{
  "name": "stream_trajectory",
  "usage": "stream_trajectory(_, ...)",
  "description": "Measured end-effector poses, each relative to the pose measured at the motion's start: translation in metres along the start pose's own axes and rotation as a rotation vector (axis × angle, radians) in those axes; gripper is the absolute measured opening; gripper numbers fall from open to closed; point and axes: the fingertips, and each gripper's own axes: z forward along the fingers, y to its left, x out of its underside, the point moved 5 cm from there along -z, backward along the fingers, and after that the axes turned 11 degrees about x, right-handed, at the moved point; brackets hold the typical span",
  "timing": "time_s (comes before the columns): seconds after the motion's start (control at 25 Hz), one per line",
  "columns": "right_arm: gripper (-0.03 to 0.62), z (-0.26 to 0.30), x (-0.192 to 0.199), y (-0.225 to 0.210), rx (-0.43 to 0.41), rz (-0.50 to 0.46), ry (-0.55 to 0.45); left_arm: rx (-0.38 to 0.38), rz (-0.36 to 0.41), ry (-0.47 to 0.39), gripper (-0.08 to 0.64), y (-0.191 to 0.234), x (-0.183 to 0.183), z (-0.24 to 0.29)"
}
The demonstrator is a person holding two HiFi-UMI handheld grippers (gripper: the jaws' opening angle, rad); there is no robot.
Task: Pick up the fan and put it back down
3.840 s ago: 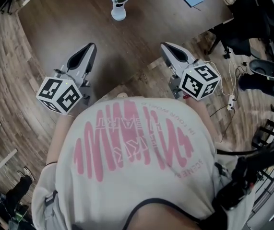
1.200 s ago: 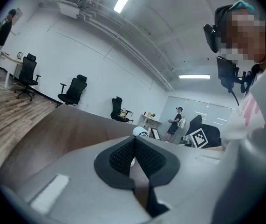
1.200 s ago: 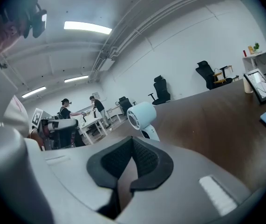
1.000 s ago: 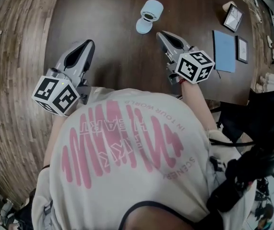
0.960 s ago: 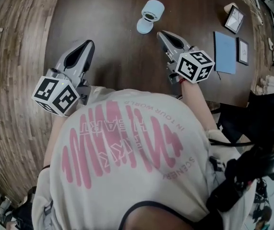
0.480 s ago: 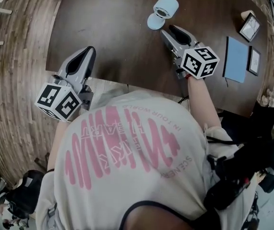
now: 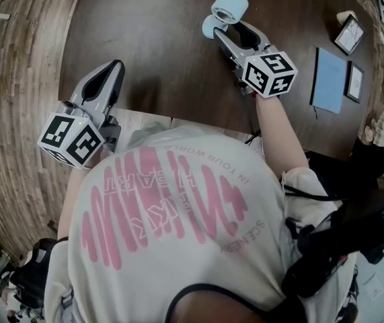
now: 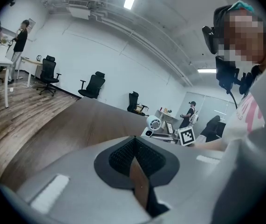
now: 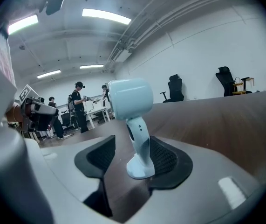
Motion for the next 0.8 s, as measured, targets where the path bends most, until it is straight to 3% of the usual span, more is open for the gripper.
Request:
stream_trajectory(0.2, 0.235, 0.013, -0.012, -0.006, 0.003, -0.042, -0.017, -0.007, 0.005, 0.037, 0.020, -0.003, -0.004, 0.004)
stream_trajectory(0.8, 0.190, 0.041, -0.016, -0.006, -0.087, -0.078, -0.070, -0.068, 0.003, 0.015, 0.020, 0.006, 0.000, -0.006)
